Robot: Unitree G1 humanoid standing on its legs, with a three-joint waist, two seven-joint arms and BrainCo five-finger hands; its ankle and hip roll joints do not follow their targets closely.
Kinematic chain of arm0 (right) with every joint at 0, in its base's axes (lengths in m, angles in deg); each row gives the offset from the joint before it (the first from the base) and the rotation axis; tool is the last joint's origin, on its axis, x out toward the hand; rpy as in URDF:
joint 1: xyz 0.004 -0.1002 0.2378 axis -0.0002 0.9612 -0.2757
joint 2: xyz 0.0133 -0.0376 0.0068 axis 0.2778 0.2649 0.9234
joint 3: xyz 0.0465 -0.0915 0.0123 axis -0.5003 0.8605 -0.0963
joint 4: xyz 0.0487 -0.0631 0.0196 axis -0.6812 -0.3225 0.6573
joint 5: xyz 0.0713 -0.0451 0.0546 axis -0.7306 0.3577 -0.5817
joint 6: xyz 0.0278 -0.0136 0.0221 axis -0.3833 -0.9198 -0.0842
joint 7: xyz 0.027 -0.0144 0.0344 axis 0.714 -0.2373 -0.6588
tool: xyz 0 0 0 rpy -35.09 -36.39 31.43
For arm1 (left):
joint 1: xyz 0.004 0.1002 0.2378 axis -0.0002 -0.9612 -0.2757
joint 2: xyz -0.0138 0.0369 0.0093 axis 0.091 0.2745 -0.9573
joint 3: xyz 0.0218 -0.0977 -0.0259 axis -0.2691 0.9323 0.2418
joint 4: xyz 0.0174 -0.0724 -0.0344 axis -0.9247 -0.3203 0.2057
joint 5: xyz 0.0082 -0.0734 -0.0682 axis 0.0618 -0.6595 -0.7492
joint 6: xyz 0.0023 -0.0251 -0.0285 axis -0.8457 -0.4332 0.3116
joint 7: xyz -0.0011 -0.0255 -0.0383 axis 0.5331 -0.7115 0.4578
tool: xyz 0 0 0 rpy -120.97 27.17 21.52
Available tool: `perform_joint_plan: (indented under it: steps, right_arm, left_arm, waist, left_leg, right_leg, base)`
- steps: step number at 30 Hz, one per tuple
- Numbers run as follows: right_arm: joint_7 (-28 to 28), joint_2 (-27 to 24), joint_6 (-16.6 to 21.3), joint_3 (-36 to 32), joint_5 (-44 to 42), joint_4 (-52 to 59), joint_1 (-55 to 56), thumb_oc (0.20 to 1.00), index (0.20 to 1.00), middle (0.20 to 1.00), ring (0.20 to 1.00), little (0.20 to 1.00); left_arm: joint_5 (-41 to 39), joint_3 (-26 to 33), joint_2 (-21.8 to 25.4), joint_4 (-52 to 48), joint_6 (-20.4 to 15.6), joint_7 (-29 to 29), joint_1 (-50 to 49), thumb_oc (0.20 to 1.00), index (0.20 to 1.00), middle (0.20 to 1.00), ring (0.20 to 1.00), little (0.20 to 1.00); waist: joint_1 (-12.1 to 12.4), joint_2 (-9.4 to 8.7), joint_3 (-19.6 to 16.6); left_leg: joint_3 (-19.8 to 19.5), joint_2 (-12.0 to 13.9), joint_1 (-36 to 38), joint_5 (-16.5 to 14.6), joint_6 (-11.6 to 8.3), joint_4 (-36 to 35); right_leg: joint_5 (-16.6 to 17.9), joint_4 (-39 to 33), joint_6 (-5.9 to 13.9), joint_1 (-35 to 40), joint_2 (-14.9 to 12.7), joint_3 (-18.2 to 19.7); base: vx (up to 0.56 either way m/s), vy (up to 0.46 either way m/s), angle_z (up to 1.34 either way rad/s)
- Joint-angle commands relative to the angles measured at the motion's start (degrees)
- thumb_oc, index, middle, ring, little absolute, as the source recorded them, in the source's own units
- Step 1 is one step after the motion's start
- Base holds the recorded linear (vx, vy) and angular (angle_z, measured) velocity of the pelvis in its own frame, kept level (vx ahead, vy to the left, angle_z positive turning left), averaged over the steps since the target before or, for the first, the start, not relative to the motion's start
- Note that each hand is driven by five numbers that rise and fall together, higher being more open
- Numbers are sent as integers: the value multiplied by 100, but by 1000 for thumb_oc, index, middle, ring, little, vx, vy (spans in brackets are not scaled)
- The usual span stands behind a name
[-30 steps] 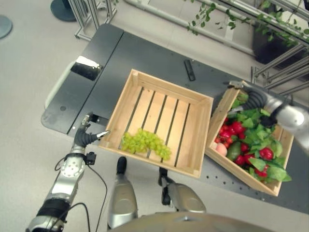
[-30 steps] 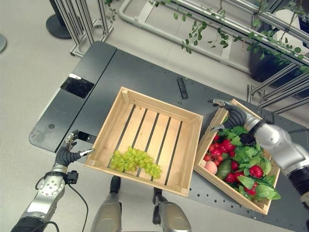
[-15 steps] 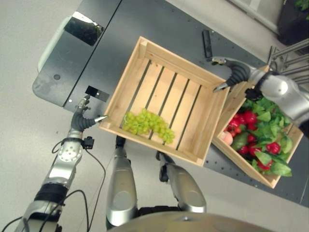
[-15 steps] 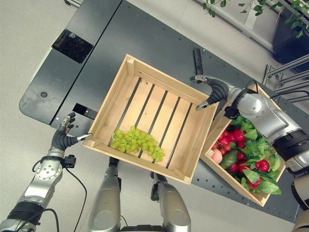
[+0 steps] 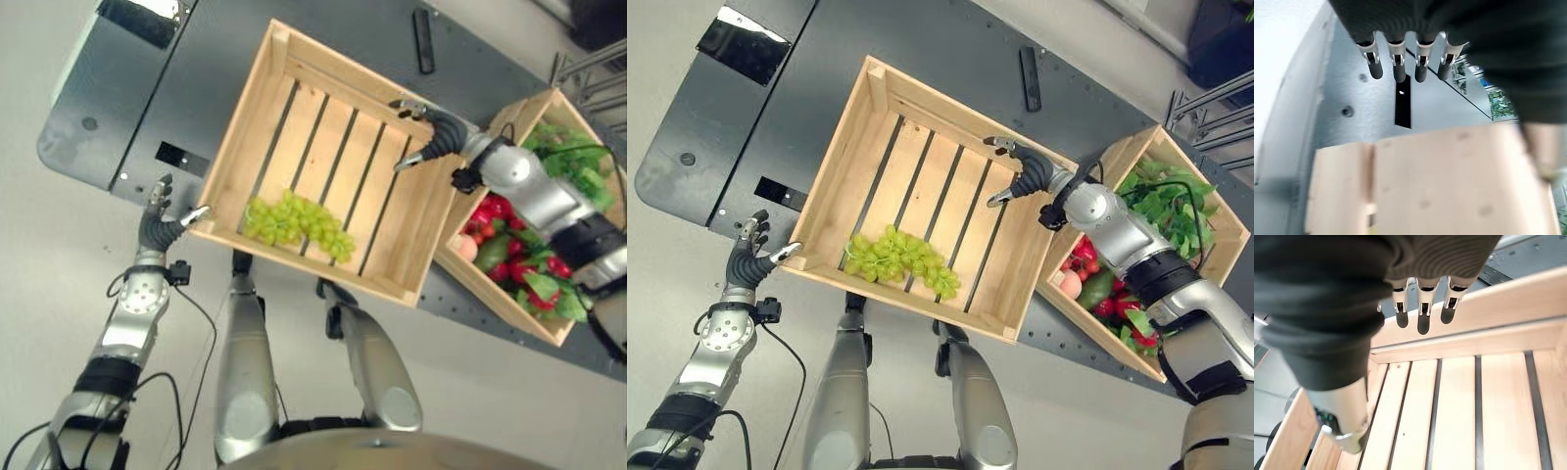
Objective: Pick up the fruits from the basket on one side to the basket on the other side
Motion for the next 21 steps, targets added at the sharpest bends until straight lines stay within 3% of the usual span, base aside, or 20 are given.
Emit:
perform_joint_plan:
  steps: [1, 15, 21]
  right_arm:
    - [236, 30, 62, -53, 129, 296, -144, 1000, 1000, 1000, 1000, 1000]
    - [2, 59, 102, -413, 211, 1349, 746, 1000, 1000, 1000, 1000, 1000]
    - [73, 602, 25, -230, 593, 988, 848, 1000, 1000, 1000, 1000, 1000]
  left_arm:
    - [19, 282, 46, -80, -113, -296, -51, 1000, 1000, 1000, 1000, 1000]
    - [327, 220, 47, -238, -88, -335, -39, 1000, 1000, 1000, 1000, 1000]
    - [371, 124, -9, -142, -32, -428, 26, 1000, 1000, 1000, 1000, 1000]
  waist:
    - [-58, -210, 129]
    - [-98, -294, 129]
    - [-50, -247, 129]
  left_leg:
    - [-83, 42, 39, -205, -8, 319]
    - [-97, 72, 177, -208, -7, 224]
    - [-168, 66, 12, -123, -8, 163]
  right_leg:
    - [-302, 479, 487, -96, -310, 191]
    - [-319, 375, 495, 55, -310, 141]
    - [-300, 339, 491, -52, -302, 72]
  base:
    - [-16, 7, -13]
    - [-4, -8, 0]
    - [-3, -10, 0]
